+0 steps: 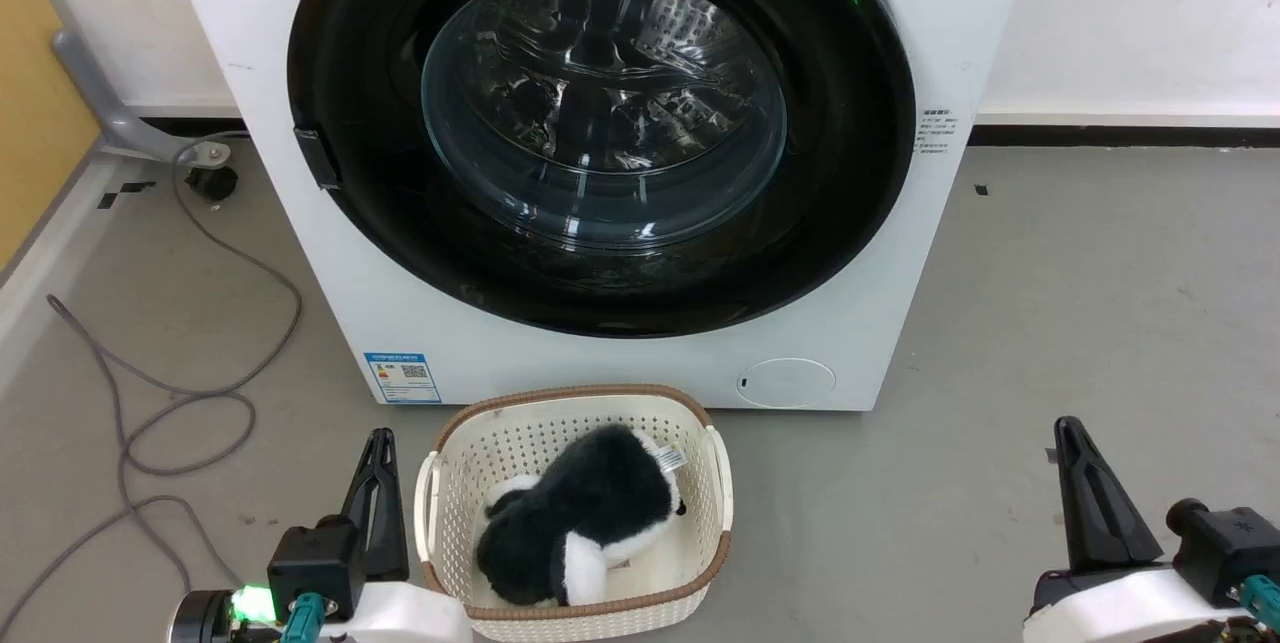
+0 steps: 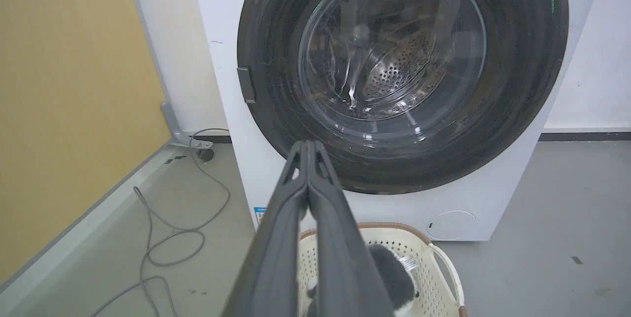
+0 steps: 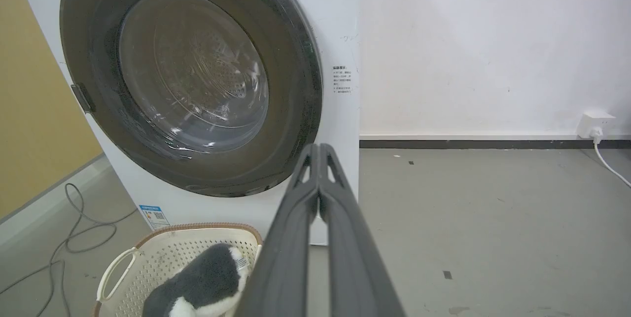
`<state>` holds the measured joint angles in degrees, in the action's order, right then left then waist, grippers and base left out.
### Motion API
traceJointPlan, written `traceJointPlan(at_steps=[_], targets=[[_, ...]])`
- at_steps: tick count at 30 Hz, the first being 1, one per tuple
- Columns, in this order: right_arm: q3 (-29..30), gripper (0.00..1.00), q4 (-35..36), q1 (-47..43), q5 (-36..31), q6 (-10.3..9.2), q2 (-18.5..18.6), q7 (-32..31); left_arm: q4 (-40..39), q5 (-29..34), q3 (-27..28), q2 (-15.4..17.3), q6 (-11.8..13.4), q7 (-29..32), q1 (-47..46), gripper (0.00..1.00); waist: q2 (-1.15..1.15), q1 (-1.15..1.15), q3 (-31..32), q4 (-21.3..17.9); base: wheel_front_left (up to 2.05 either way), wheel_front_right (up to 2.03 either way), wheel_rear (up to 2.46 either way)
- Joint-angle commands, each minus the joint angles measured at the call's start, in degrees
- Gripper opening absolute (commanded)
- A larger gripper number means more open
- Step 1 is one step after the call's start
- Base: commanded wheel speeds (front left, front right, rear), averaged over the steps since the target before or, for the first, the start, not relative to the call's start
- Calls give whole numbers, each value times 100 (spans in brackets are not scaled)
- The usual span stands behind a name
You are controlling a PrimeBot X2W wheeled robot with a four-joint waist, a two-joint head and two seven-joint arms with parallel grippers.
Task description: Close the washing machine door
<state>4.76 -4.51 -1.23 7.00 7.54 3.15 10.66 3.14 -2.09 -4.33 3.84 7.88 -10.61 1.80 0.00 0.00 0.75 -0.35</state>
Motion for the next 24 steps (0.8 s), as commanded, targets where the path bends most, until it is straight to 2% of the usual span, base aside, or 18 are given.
traceJointPlan(at_steps=[1,24], targets=[[-25,0,50,31,-58,-2,-8,-29,-32,59,29,-14,-32,29,-50,0,0,0,-1,1,0,0,0],[-142,0,154,55,-225,-3,-13,-299,-106,98,134,-35,-230,298,-84,0,0,0,-20,10,0,0,0]])
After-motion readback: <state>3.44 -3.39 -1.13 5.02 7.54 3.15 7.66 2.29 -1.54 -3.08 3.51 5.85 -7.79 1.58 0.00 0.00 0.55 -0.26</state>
